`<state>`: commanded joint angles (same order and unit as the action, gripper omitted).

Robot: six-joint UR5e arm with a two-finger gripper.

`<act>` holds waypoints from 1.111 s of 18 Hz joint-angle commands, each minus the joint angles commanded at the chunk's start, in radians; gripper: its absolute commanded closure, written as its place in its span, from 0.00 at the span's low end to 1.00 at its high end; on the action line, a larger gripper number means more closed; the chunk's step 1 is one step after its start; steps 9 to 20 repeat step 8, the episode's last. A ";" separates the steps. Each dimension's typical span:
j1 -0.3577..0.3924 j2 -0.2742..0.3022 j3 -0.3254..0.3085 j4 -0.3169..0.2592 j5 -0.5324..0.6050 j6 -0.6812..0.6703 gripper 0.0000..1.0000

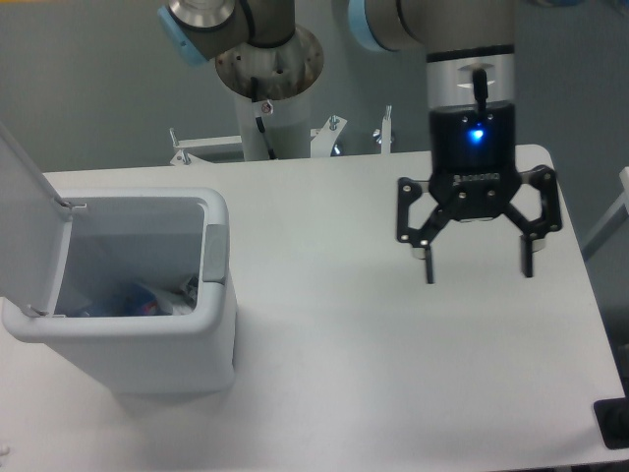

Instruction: Place the trash in the trash can

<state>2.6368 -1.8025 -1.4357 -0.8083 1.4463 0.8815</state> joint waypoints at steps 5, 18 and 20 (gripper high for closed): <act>0.040 0.021 0.004 -0.170 0.061 0.267 0.00; 0.057 0.031 0.006 -0.206 0.069 0.295 0.00; 0.057 0.031 0.006 -0.206 0.069 0.295 0.00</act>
